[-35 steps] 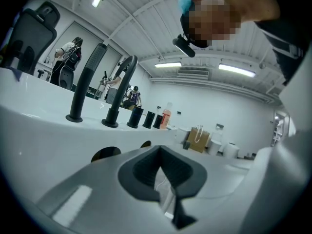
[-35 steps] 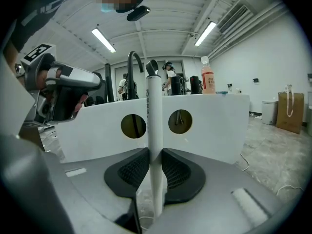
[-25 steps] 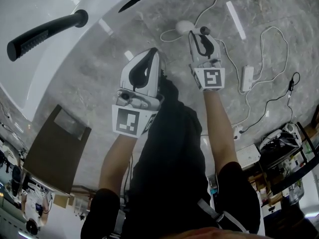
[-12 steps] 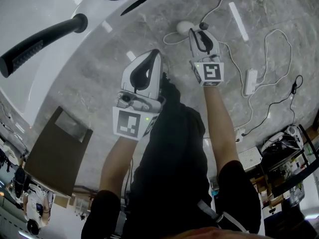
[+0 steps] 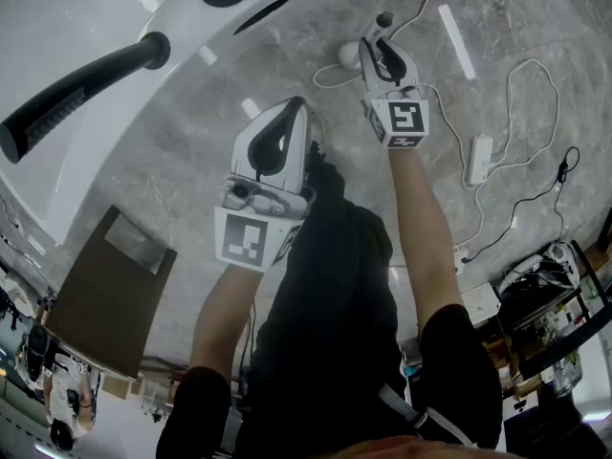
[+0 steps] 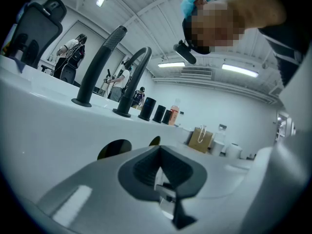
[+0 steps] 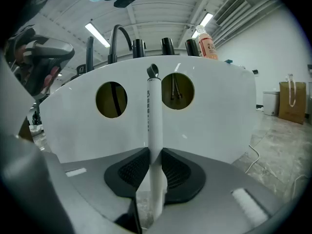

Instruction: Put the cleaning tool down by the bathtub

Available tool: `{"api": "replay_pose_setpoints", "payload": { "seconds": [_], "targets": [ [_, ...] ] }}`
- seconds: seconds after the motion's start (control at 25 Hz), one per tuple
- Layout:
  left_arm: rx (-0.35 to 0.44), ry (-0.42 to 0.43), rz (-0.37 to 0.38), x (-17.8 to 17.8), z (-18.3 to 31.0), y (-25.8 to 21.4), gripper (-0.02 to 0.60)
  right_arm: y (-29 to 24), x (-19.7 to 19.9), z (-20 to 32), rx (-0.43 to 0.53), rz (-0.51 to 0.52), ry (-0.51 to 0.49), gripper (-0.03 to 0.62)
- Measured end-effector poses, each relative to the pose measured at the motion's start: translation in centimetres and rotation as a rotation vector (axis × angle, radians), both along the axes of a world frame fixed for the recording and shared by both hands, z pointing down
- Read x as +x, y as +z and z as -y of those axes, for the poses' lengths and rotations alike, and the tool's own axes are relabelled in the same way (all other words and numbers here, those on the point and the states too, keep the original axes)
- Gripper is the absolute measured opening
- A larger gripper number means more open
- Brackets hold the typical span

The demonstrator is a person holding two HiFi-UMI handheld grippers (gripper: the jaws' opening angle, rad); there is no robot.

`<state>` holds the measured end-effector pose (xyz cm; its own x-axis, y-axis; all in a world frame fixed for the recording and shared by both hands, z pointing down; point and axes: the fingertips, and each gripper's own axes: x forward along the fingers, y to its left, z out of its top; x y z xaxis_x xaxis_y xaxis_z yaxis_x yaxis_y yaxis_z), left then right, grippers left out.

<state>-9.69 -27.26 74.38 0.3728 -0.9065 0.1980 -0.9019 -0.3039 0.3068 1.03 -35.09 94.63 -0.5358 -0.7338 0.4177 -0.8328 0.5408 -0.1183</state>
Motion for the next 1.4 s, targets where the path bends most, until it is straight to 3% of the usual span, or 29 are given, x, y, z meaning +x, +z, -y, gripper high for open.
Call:
{"api": "replay_pose_setpoints", "payload": {
  "seconds": [0.72, 1.4],
  "targets": [
    [0.007, 0.002, -0.004, -0.7, 1.5, 0.1, 0.008, 1.7, -0.6, 6.5, -0.060, 0.016, 0.056, 0.083],
    [-0.013, -0.027, -0.006, -1.7, 1.2, 1.3, 0.008, 3.0, -1.5, 7.9, -0.071, 0.014, 0.049, 0.084]
  ]
}}
